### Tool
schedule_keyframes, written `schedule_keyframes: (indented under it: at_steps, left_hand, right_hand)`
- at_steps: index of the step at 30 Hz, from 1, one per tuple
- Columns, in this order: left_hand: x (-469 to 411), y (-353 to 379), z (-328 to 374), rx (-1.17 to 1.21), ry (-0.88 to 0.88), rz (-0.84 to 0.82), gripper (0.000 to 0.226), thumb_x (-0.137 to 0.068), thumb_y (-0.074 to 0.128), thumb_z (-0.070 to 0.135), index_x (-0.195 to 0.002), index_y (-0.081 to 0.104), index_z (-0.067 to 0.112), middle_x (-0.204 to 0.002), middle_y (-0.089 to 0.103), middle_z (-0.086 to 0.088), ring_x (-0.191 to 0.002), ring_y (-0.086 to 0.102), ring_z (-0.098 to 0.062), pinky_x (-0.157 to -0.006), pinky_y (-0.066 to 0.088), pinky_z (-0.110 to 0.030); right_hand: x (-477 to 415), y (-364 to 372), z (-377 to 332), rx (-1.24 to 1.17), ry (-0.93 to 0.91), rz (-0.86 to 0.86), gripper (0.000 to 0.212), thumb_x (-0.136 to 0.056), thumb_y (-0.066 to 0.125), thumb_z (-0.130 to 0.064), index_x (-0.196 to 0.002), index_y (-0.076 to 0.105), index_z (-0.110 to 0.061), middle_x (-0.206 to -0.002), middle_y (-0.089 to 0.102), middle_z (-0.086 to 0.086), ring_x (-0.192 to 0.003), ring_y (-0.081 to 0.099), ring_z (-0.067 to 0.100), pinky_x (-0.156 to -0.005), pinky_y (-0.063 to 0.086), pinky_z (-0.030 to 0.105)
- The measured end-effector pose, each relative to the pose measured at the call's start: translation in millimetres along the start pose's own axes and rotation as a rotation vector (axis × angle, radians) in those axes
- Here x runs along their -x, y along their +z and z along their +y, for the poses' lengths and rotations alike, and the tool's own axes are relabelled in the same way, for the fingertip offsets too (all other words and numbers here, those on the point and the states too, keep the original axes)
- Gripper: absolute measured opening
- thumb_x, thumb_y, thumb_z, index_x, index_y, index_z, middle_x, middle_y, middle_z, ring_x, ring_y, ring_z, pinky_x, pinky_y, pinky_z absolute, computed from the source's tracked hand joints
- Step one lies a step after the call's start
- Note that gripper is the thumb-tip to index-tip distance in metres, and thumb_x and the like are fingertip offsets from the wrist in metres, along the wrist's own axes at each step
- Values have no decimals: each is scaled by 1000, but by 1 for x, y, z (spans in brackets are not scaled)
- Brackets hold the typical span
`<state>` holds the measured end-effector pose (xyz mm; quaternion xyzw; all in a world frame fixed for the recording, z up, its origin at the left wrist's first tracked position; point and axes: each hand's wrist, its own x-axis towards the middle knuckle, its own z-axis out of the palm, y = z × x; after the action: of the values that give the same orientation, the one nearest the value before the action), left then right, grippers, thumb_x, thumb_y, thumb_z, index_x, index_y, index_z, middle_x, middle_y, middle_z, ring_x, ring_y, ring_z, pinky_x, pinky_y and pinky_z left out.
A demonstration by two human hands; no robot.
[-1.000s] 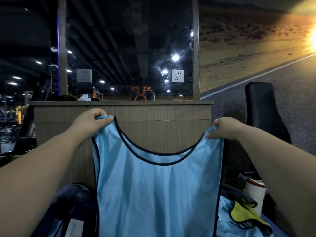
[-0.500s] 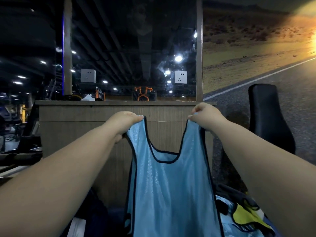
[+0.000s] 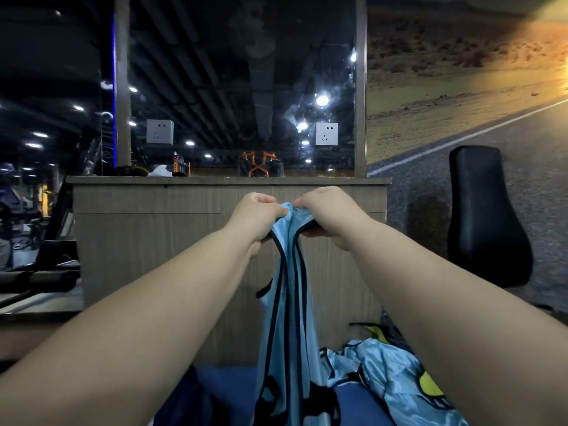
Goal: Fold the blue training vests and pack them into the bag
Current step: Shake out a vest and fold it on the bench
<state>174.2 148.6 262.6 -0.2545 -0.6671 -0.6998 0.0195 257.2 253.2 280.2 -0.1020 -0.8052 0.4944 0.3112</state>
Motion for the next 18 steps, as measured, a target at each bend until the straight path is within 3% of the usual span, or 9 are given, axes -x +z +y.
schedule_keyframes:
  at_steps: [3,5,8,10,12,15,18]
  left_hand:
    - [-3,-2,-1,1,16,46,23,-79,72,9,-97,60,17,-102,67,-10,-98,65,-27,-91,55,-46]
    - [-1,-3,1,125,-22,-28,17,-83,68,5,-99,64,10,-96,69,-13,-92,66,-28,-90,56,-45]
    - [6,-8,5,289,-87,-184,15,-88,63,7,-101,67,1,-87,71,-13,-72,69,-23,-73,59,-35]
    - [10,-13,6,274,-74,-245,8,-90,61,10,-95,66,6,-79,70,-8,-61,67,-17,-61,58,-27]
    - [12,-16,4,296,-62,-277,17,-90,60,8,-107,61,10,-84,67,-7,-60,66,-15,-57,57,-25]
    - [12,-15,-2,360,-61,-292,41,-91,60,3,-130,50,12,-90,67,-7,-64,68,-13,-58,56,-25]
    - [14,-16,-6,370,-31,-331,52,-90,66,13,-137,47,6,-92,69,-8,-78,66,-17,-71,55,-30]
  right_hand:
    - [5,4,-2,-29,-41,-78,28,-91,58,-5,-117,62,5,-92,64,12,-82,66,27,-78,61,43]
    - [8,4,-2,-30,-74,-128,28,-92,51,4,-117,62,7,-87,61,9,-85,67,28,-83,59,43]
    - [8,3,1,-96,-87,-221,37,-91,42,12,-121,60,2,-104,68,18,-99,69,31,-88,58,40]
    - [2,2,7,-83,-110,-280,36,-89,54,11,-122,59,-4,-114,68,19,-105,68,29,-90,57,36]
    - [-7,3,14,46,-160,-237,52,-84,67,4,-133,54,-10,-125,63,14,-112,64,27,-93,56,37]
    - [-9,5,18,380,-291,-59,75,-82,70,-10,-149,38,-23,-137,55,5,-121,56,23,-101,48,36]
    - [-10,4,22,456,-370,38,52,-83,75,-25,-132,58,-26,-125,62,-1,-112,59,18,-84,47,25]
